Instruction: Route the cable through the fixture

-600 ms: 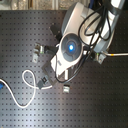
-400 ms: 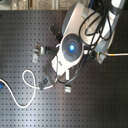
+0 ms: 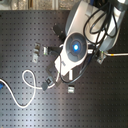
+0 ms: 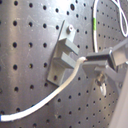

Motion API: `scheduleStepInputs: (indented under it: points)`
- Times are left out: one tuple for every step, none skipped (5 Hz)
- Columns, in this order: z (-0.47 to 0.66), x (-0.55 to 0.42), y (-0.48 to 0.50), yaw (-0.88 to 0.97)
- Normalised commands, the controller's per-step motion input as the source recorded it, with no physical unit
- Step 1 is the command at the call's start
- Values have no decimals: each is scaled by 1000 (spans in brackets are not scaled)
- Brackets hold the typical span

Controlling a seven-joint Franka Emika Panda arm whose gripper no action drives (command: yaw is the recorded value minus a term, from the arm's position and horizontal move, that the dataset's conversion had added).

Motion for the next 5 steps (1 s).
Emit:
scheduleStepInputs:
  points:
    - [-229,55,49,126]
    - [-294,463,240,63]
    - [-222,566,270,46]
    - [-16,393,313,0]
    - [130,-418,62,-86]
